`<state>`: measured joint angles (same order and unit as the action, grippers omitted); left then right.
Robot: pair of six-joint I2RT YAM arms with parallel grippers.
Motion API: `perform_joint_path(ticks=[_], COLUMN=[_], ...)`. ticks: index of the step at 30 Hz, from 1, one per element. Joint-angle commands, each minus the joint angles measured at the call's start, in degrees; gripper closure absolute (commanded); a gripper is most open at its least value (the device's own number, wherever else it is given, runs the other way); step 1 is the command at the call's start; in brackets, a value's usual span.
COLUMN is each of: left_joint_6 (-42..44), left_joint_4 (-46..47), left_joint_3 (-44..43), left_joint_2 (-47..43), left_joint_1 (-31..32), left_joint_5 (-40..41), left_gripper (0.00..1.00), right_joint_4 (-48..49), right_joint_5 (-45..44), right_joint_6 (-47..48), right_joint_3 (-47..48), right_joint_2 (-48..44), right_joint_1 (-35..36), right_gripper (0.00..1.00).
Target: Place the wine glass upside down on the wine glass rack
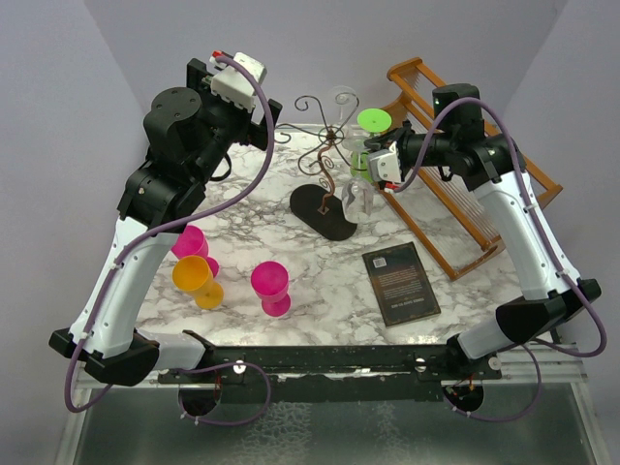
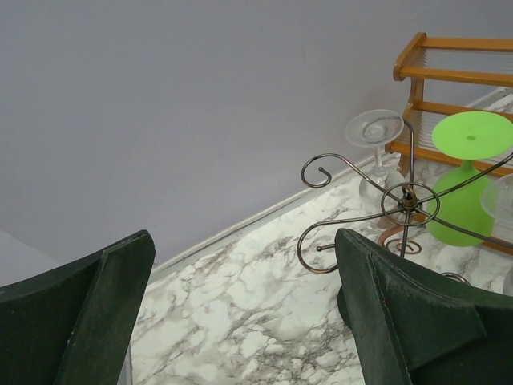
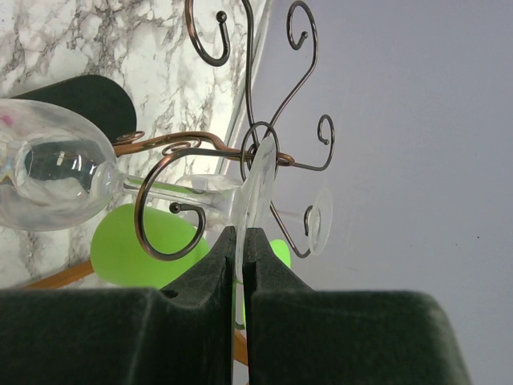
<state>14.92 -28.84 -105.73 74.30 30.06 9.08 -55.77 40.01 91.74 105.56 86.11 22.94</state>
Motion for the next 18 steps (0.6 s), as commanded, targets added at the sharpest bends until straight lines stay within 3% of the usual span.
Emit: perform_joint_path(ticks=[1,18], left_joint_6=[0.0,0.3], left_joint_4=[1.0,0.9], left_joint_3=[-1.0,-0.4], left_joint_2=[-0.4,-0.7], left_joint_1=[-0.4,-0.4], left_joint_5=[-0.3,-0.6], left_gripper=[0.02,0.02], right_joint_4=[0.7,1.4], right_joint_5=[1.3,-1.4], right_joint_6=[-1.1,-2.8], right_joint_3=[-0.4,-3.3], right_joint_2=[-2.4,-5.2], right_joint_1=[0.5,0.5], right_gripper=[0.99,0.99])
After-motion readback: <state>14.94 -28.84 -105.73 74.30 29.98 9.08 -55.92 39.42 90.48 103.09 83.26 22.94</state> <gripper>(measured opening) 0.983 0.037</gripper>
